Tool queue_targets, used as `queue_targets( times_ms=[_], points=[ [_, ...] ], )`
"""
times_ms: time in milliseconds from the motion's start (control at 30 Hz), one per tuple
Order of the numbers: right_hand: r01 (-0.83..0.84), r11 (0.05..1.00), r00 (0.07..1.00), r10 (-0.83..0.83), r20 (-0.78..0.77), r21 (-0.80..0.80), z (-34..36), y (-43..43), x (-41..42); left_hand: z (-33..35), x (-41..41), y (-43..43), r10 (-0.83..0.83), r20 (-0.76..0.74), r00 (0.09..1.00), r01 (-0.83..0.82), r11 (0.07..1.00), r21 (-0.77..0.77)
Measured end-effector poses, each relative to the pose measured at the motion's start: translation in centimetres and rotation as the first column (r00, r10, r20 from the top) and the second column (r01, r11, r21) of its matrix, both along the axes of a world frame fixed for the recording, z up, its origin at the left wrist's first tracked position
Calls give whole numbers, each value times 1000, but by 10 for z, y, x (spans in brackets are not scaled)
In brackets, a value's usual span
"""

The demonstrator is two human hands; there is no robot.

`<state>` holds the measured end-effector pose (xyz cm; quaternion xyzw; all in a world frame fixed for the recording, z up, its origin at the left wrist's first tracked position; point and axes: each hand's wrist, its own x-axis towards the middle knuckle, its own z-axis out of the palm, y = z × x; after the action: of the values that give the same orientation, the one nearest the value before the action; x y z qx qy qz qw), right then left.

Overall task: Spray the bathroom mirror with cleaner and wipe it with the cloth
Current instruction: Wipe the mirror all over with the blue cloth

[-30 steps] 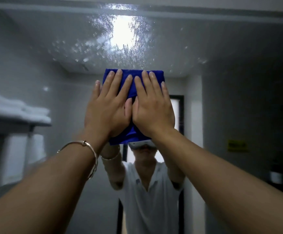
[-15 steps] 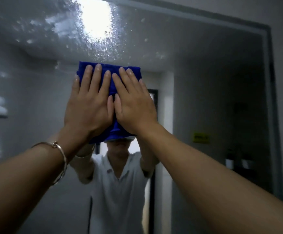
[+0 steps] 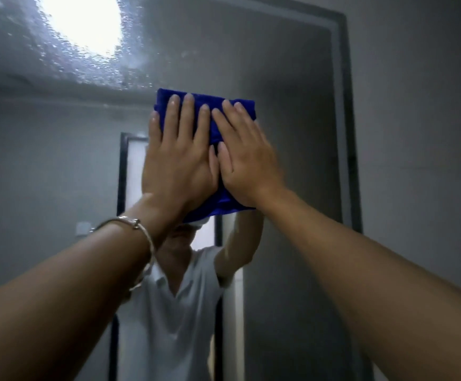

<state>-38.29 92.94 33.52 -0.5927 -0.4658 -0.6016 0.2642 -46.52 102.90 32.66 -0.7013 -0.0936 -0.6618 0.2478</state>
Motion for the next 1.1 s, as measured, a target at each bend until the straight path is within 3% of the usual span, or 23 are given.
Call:
queue_targets(
  times_ms=[233,433,767,1100],
  points=[
    [64,998,995,-63,-77,13,-17,-97,86,-13,88,-97,-29,-20,999,28,999,-24],
    [98,990,979,-77,-191,104,-68,-132,121,-45,122,-136,-14,-157,988,20,999,40],
    [201,975,966,-181,-187,93,-143,-106,90,-107,85,-99,16,-266,964,26,988,151],
    [107,992,977,-93,-194,66,-144,-21,15,-107,6,-15,133,-245,960,-81,974,211]
  ],
)
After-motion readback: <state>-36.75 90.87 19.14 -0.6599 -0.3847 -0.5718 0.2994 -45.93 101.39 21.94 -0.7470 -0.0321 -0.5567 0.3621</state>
